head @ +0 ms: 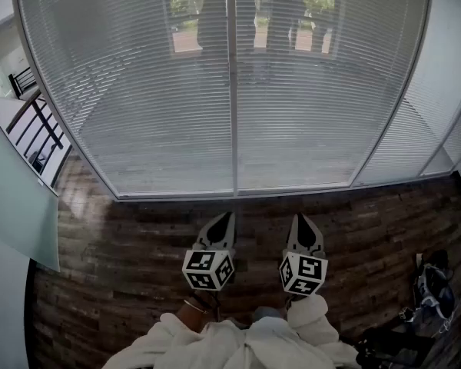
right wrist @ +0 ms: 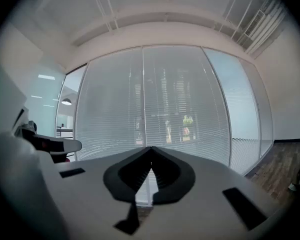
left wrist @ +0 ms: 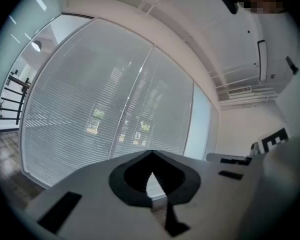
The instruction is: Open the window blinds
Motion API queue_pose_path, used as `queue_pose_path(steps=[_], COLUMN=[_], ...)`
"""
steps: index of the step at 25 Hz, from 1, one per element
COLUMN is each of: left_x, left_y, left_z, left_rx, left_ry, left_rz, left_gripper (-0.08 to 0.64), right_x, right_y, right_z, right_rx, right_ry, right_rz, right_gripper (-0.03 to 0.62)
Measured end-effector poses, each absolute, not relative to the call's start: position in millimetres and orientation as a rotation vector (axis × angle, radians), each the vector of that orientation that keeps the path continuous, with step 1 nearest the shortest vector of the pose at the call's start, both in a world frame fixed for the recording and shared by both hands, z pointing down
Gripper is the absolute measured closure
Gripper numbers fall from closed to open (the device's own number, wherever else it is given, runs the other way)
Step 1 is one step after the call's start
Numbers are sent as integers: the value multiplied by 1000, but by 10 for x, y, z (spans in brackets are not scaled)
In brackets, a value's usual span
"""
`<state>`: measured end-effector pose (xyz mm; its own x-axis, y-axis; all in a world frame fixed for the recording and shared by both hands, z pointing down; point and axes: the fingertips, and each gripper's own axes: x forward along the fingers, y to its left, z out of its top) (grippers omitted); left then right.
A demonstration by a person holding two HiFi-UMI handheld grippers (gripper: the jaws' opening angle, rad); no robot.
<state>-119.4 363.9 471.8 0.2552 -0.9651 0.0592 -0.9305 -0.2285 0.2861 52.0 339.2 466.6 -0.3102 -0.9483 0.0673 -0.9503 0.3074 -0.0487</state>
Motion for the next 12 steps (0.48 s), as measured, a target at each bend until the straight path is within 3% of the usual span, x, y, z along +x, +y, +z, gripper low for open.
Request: queue_pose_path(steps=[12], left_x=[-1164], left_y=[2257], left_z=[5015], left_rx=[2276], left_ry=[-1786], left_rz=[-178], left_gripper=[560], right_x=[437], right_y=[1865], right_z=[4911], right_rx=[1808], right_ry=[-2574], right_rz=[143], right_gripper=[582])
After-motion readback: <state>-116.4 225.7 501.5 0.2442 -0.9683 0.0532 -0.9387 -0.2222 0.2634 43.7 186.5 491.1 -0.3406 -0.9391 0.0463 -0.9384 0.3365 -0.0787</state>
